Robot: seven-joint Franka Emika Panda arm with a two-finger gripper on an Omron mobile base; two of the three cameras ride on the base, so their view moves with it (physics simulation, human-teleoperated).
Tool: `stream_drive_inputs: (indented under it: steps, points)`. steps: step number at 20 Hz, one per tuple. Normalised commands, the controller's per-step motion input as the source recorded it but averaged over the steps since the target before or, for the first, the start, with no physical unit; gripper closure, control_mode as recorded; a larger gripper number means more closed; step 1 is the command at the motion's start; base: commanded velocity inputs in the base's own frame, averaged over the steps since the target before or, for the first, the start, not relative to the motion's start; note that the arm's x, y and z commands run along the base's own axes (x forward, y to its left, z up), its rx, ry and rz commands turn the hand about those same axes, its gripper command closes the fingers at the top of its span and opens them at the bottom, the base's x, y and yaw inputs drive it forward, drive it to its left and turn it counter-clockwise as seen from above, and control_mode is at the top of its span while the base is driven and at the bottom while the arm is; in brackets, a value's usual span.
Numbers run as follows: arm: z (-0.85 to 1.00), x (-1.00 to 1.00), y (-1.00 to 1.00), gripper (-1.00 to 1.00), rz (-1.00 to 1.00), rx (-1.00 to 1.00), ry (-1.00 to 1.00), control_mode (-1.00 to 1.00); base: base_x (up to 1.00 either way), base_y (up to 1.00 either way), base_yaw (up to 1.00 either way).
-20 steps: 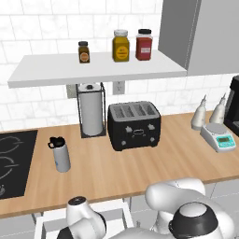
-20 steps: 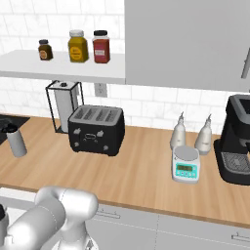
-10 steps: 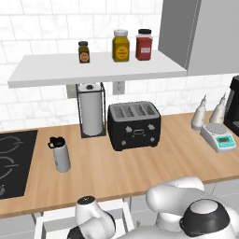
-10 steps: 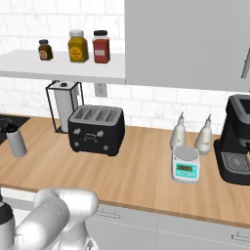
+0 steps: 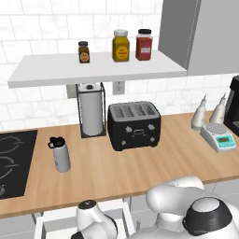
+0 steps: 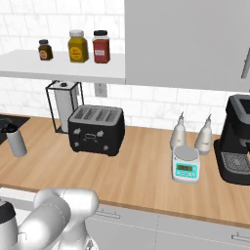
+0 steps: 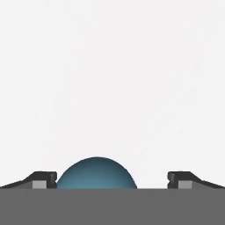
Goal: Pick the ladle from the drawer and place it on the counter.
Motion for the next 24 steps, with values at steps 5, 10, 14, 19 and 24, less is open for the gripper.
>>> stream_drive_inputs:
  steps: [5, 10, 14, 19, 24]
  points:
    - [0.01, -0.24, 0.00, -1.00, 0.00, 0.00, -0.04, -1.00, 0.00, 0.00, 0.00]
    - [0.00, -0.25, 0.00, -1.00, 0.00, 0.00, -0.02, -1.00, 0.00, 0.00, 0.00]
    - [0.00, -0.04, 0.00, -1.00, 0.00, 0.00, 0.00, -1.00, 0.00, 0.00, 0.00]
    - [0.00, 0.08, -0.01, -1.00, 0.00, 0.00, 0.00, -1.00, 0.00, 0.00, 0.00]
    - [0.00, 0.06, -0.01, -1.00, 0.00, 0.00, 0.00, -1.00, 0.00, 0.00, 0.00]
